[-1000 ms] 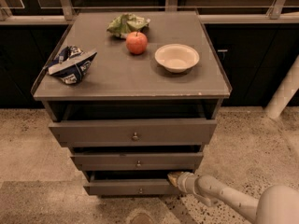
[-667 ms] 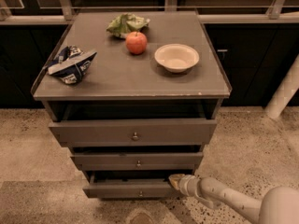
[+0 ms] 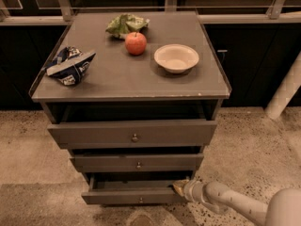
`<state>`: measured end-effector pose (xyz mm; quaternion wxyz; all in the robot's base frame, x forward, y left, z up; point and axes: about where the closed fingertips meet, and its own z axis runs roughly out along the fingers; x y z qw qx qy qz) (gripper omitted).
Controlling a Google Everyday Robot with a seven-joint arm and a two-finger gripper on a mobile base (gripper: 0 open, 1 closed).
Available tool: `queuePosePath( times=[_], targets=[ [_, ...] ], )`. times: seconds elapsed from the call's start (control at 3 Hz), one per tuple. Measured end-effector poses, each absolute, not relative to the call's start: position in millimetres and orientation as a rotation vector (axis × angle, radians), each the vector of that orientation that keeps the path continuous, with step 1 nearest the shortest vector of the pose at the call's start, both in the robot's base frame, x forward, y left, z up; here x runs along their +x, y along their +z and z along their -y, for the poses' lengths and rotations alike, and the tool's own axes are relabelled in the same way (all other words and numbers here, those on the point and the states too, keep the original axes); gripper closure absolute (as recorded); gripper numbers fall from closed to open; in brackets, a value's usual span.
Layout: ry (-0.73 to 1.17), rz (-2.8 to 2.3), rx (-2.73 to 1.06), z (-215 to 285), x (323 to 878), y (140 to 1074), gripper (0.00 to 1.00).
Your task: Open bottom drawer
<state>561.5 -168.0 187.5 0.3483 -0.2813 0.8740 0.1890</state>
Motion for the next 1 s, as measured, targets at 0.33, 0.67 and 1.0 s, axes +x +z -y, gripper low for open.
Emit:
queuePosePath(
  times=[0.33,0.67,1.0],
  targets=[
    [0.49,-2.266,-0.729,168,562,190,1.0],
    [0.545,-2.299,-0.76,180,522,187,1.0],
    [0.545,-2.299,-0.76,180,523,189,1.0]
  ],
)
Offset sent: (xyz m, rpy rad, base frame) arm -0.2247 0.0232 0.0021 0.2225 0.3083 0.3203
